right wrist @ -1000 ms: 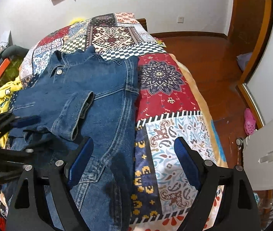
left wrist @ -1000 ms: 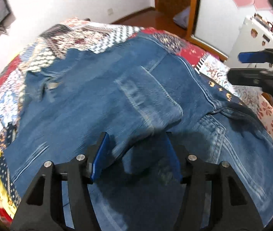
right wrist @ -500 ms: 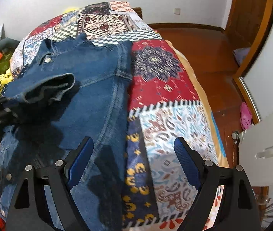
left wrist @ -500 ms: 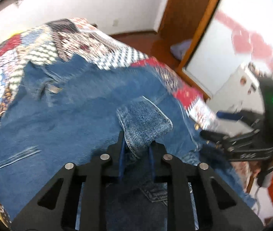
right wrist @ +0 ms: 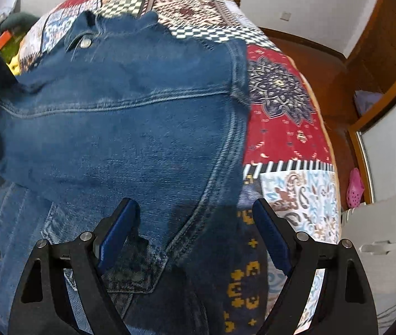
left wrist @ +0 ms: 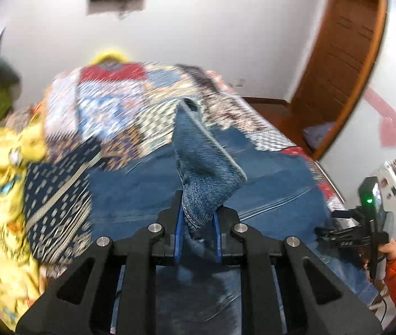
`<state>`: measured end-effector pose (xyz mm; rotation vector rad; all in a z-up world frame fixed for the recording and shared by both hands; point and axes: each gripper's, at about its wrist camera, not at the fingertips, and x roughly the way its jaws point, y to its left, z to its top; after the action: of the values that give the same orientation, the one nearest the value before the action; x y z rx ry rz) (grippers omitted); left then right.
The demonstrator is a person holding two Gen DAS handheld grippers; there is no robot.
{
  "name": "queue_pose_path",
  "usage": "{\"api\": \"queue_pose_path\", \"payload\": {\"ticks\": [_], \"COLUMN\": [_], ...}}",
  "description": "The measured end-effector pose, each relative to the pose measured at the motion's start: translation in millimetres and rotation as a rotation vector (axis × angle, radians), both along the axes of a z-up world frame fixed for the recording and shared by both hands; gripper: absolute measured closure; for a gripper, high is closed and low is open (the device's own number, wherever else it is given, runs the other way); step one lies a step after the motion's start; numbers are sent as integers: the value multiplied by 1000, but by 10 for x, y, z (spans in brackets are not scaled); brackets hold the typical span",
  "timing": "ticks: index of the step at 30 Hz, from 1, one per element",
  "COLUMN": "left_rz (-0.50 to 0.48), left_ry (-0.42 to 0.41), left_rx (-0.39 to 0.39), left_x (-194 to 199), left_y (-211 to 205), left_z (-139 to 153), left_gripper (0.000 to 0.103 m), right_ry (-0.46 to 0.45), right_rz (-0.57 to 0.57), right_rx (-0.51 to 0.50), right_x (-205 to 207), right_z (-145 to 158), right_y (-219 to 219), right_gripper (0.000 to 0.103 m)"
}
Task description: Fold large clothes
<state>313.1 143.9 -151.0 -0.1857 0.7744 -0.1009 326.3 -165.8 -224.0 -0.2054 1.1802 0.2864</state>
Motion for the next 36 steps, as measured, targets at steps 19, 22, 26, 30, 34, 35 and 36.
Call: {"api": "queue_pose_path", "payload": {"ticks": [19,22,26,30,34,35,36], "left_rz": [164,170,199,220,226,229,231], "left_ry": [315,273,201,184,210,222,231], "left_rx": [55,44,42,-18,-109,-140,-162], "left_x": [-625,-606,-450,-39,387,506,573], "left_y": [719,933,1142,1330,1434,1465,1476], "left_z": [-1148,-945,-643,-538,-691,-781,-840], "left_gripper": [54,51,41,40,40,40,40], "right_ry": [10,-10,-58,-107,-115,-109,-101], "right_rz": [-8,3,-18,-57,-137,-149,-160], "right_rx": [-25,8,83,136,189,202,215], "right_x": [-26,11,132,363,603,652,698], "right_z": [62,188,452,629,579,549,503], "right_y": [49,44,-9,-42,-60,-61,-71], "right_gripper": [19,19,19,19,19,19,19]}}
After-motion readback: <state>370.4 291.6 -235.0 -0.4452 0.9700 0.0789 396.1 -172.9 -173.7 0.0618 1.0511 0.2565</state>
